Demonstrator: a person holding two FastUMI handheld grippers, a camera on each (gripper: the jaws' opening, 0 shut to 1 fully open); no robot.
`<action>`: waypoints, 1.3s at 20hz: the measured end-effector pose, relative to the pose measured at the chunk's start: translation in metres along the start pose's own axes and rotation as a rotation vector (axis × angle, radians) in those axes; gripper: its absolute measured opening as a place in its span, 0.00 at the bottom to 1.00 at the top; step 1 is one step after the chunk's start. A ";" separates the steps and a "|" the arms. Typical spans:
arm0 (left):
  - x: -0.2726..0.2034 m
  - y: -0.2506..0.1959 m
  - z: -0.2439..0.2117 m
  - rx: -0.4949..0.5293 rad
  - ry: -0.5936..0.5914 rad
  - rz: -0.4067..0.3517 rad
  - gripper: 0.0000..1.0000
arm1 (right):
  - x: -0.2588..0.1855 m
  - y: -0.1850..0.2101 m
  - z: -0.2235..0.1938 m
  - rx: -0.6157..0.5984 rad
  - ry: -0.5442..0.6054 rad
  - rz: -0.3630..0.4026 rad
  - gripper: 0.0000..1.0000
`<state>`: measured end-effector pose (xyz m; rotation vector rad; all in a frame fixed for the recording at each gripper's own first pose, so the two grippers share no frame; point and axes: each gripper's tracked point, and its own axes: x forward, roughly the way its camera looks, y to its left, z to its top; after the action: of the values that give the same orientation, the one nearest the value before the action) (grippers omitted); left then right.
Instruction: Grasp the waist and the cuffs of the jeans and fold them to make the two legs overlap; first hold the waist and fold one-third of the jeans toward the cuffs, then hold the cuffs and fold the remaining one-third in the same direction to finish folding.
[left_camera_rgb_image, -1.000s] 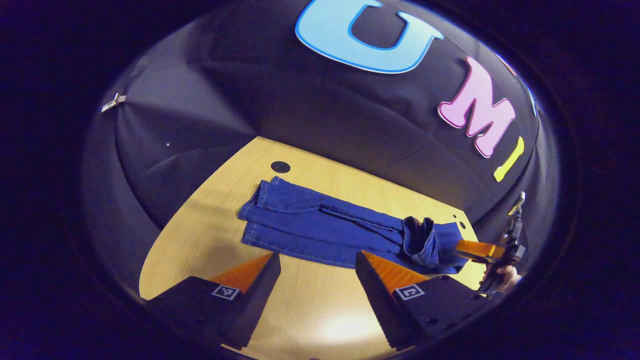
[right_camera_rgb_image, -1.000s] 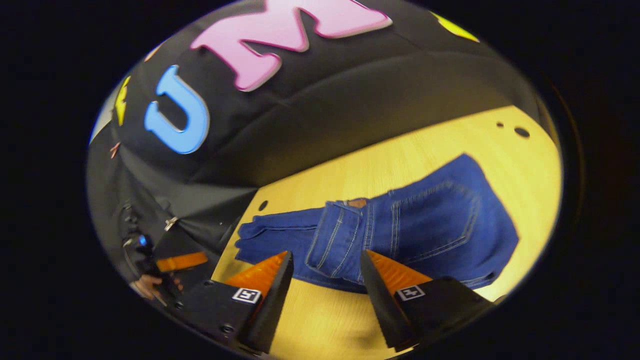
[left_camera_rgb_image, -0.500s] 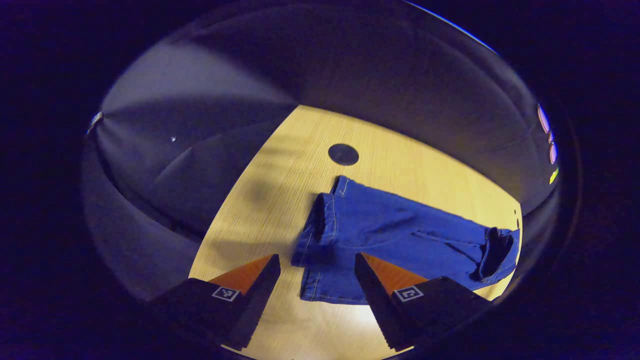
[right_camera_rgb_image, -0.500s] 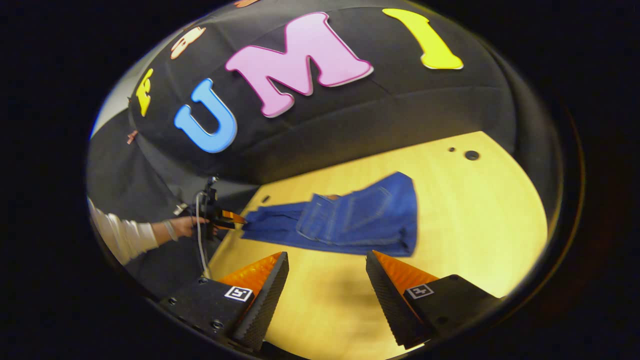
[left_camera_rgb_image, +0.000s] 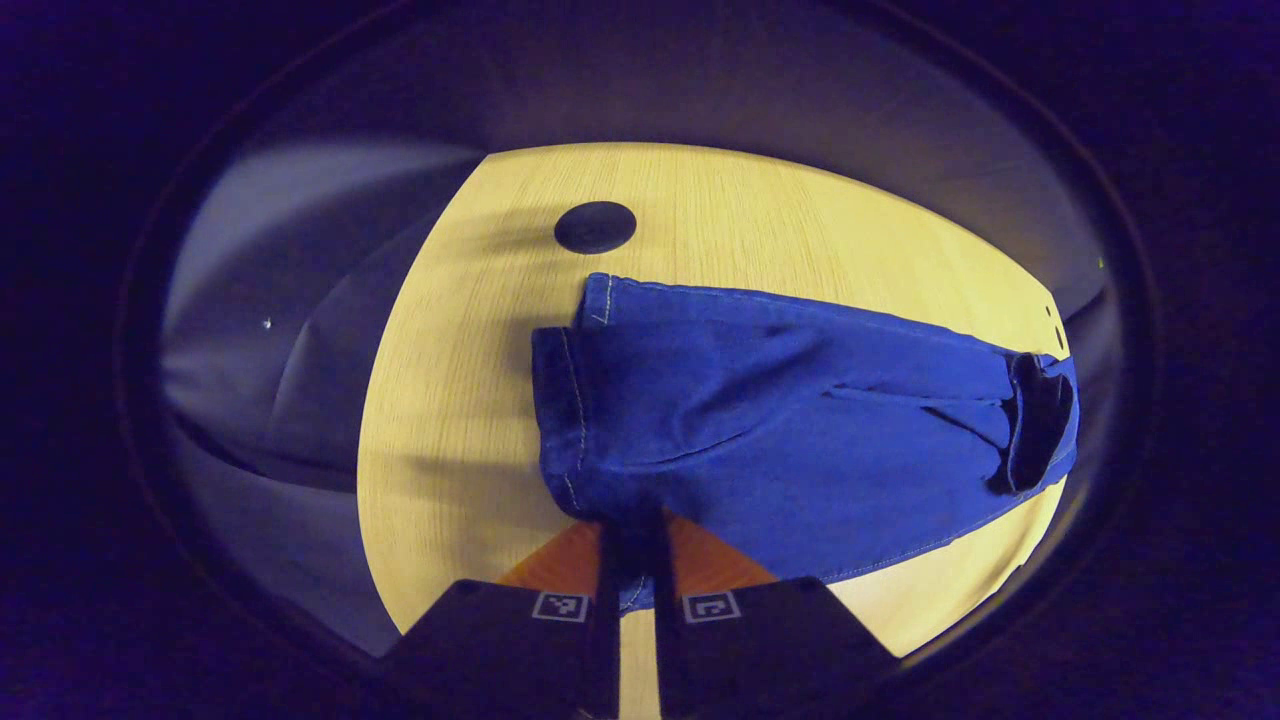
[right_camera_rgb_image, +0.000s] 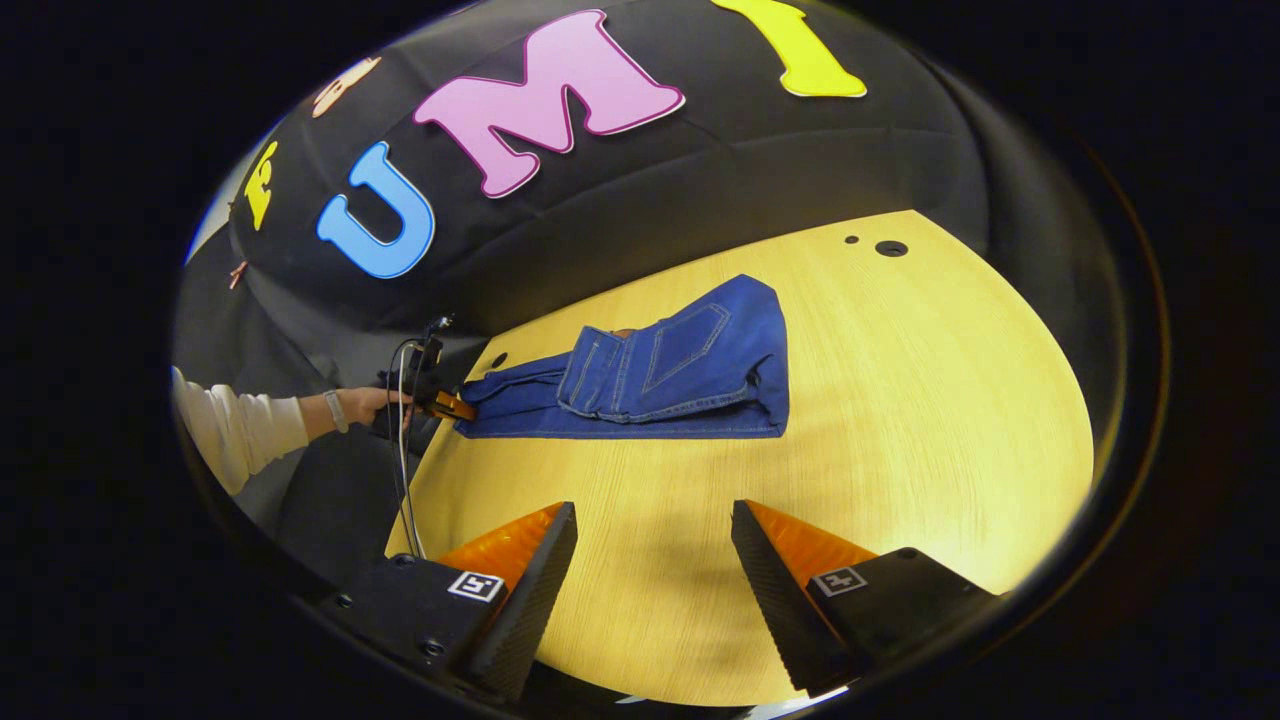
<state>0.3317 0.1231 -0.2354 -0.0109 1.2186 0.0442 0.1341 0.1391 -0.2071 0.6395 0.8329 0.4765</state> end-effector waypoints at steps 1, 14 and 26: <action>-0.001 -0.001 -0.001 -0.005 0.003 0.017 0.12 | 0.001 0.002 0.003 0.002 -0.005 0.006 0.95; -0.201 -0.233 0.052 0.155 -0.406 -0.559 0.06 | -0.018 0.000 0.036 0.030 -0.066 0.029 0.95; -0.103 -0.514 -0.034 0.431 -0.083 -0.485 0.10 | -0.086 -0.069 0.020 0.053 -0.157 -0.109 0.95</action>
<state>0.2848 -0.3947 -0.1585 0.0713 1.0951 -0.6347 0.1092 0.0300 -0.1993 0.6677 0.7290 0.3022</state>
